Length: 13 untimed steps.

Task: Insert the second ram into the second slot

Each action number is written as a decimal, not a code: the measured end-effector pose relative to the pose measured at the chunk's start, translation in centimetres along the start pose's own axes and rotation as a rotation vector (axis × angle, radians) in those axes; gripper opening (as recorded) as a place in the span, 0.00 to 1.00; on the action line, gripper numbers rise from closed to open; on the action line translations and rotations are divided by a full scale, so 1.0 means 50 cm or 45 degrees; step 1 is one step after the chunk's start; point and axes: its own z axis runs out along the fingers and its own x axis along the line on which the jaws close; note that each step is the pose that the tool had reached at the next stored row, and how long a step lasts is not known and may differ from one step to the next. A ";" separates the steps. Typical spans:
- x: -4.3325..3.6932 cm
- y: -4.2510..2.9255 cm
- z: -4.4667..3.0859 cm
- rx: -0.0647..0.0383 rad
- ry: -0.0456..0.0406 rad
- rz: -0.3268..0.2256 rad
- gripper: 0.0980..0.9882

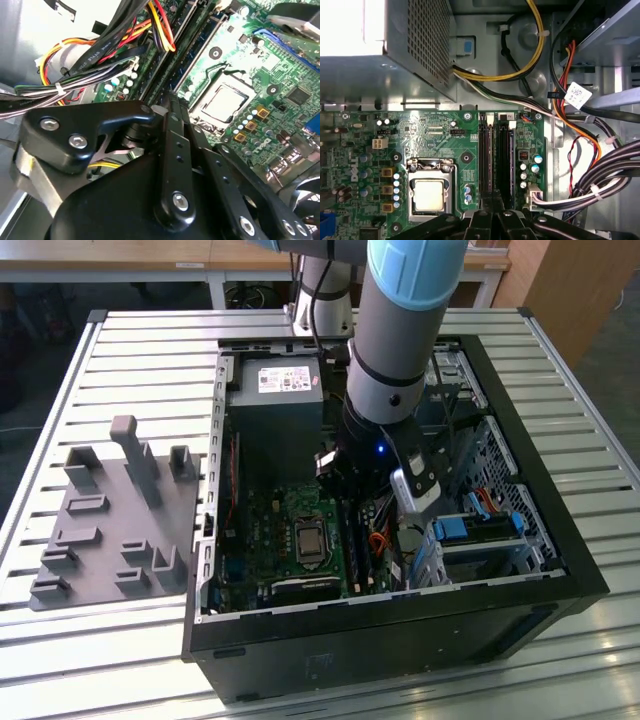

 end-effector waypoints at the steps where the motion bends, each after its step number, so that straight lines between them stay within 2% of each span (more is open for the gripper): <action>1: 0.000 0.000 0.000 0.000 0.000 0.000 0.04; 2: -0.001 0.000 0.001 0.000 0.000 0.000 0.01; 13: -0.003 -0.001 0.018 0.000 0.000 0.000 0.01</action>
